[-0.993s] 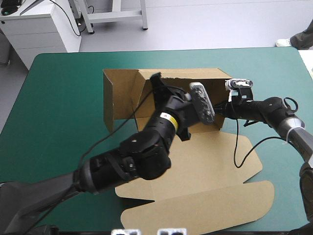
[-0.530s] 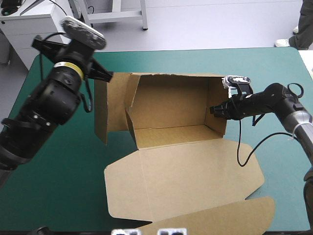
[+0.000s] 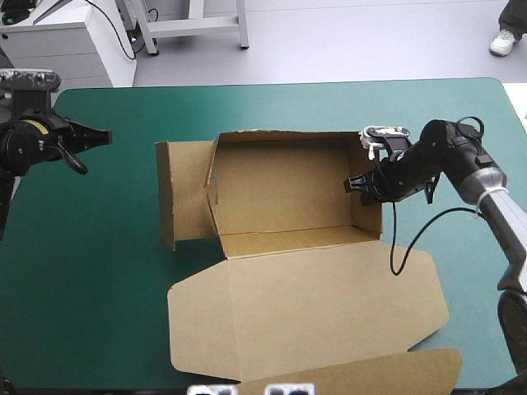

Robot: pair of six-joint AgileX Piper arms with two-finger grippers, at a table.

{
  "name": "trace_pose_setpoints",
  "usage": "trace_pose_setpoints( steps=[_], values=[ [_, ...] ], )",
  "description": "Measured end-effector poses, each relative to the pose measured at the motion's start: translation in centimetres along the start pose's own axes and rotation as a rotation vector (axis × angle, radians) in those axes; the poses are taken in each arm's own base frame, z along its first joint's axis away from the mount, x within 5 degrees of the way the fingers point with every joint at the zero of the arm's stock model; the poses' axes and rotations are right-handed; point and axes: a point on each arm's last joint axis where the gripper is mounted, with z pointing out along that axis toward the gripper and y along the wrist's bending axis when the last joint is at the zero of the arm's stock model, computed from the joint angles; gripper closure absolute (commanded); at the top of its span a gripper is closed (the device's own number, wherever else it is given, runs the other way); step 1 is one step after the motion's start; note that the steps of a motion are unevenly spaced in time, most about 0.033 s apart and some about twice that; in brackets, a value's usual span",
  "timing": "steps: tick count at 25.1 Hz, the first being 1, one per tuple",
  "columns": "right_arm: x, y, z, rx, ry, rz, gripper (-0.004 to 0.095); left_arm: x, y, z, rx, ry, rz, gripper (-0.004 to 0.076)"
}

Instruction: Fold the box

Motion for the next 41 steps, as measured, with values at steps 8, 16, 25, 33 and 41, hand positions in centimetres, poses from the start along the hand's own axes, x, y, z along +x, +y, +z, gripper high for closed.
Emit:
trace_pose_setpoints(
  steps=[8, 16, 25, 33, 41],
  values=[
    [-2.2, -1.1, 3.4, 0.006, 0.036, 0.073, 0.0903, 3.9, 0.4, 3.5, 0.129, 0.119, -0.043, 0.0732],
    [-3.6, 0.5, 5.9, 0.055, -0.054, 0.020, 0.0590, 3.9, 0.3, 3.6, 0.139, 0.108, -0.043, 0.0732],
    [-6.2, 1.8, 1.5, 0.109, -0.097, -0.040, 0.0501, 3.9, 0.3, 3.6, 0.140, 0.110, -0.043, 0.0732],
    [-8.0, 3.7, -4.4, 0.107, -0.184, -0.102, 0.0504, 4.0, 0.3, 3.6, 0.142, 0.113, -0.045, 0.0732],
    [-7.7, 4.0, -4.9, 0.096, -0.182, -0.103, 0.0504, 4.0, 0.3, 3.6, 0.143, 0.117, -0.045, 0.0732]
  ],
)
